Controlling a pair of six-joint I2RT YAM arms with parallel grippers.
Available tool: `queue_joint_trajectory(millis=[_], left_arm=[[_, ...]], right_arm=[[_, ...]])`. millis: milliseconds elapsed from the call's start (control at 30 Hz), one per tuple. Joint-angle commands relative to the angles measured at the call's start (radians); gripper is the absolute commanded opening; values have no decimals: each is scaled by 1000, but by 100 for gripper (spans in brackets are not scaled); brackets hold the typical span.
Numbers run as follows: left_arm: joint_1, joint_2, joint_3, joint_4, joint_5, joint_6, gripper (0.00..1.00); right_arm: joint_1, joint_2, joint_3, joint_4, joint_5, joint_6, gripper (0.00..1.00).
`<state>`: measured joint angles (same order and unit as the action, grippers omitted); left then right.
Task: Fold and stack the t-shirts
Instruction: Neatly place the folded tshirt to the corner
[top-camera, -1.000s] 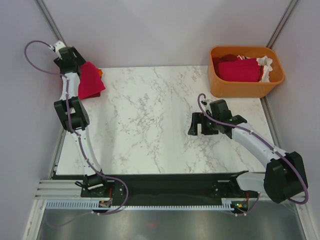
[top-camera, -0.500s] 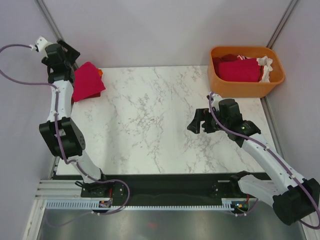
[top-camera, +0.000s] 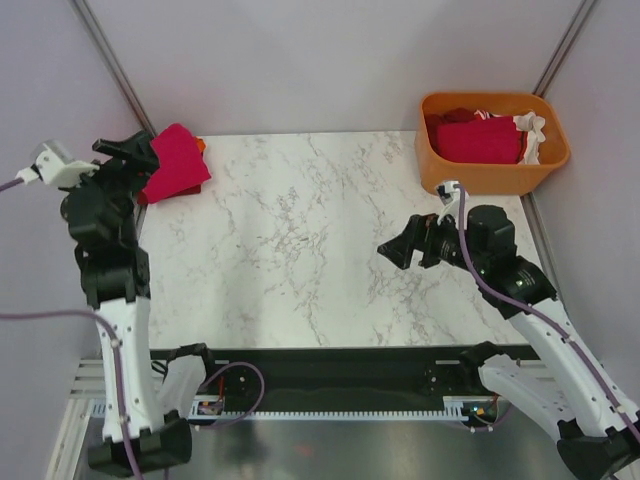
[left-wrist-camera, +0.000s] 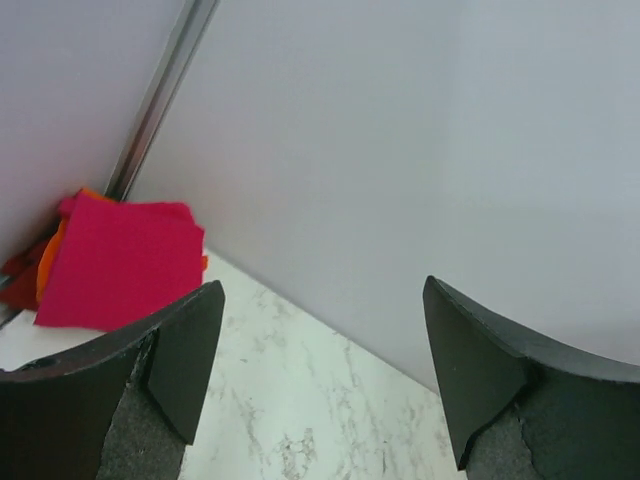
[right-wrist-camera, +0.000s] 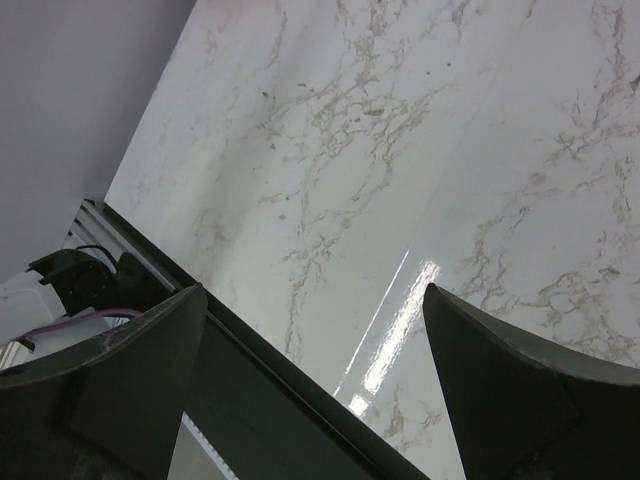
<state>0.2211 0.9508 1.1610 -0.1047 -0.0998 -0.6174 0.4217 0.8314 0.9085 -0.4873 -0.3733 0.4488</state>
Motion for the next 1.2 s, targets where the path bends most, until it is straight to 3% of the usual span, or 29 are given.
queue_joint_trajectory(millis=[0,100,233,367,500,533,633,667,700,800,900,933,1000,1033,1133,1167], left_arm=[[1,-194,-53,-76,95,70,88],[-32,-373,-92,-263,135,93,88],[-184,-455,-173,-424,57,169,88],[-189,-489,-259,-521,95,150,87],[-189,-475,-343,-498,417,38,80],[-189,-466,-369,-477,551,21,78],[-199,-457,-412,-470,693,4,79],[-209,-461,-422,-472,704,1,98],[-209,-457,-426,-477,709,8,100],[-362,-402,-403,-561,577,56,100],[-586,-324,-309,-651,119,103,100],[-711,-307,-282,-662,22,108,100],[-849,-264,-229,-710,-183,87,100],[-1000,-218,-180,-710,-184,87,100],[-1269,-108,-43,-710,-184,87,100],[-1301,-27,-14,-710,-184,87,100]], right_arm=[[6,-52,46,13,-19,33,98],[6,-101,55,13,0,41,98],[5,-159,88,10,22,48,98],[6,-193,121,-2,45,53,98],[6,-230,107,4,125,62,98],[6,-235,104,3,135,62,98],[6,-252,92,-5,163,56,98],[6,-255,86,-11,171,54,98],[5,-258,79,-14,177,54,98],[6,-261,47,-22,212,45,98],[6,-255,30,-30,252,44,98],[6,-249,35,-33,260,45,98],[6,-239,47,-46,283,38,98],[5,-230,64,-62,292,30,98],[6,-209,105,-97,333,-2,98],[5,-209,115,-118,341,-8,98]])
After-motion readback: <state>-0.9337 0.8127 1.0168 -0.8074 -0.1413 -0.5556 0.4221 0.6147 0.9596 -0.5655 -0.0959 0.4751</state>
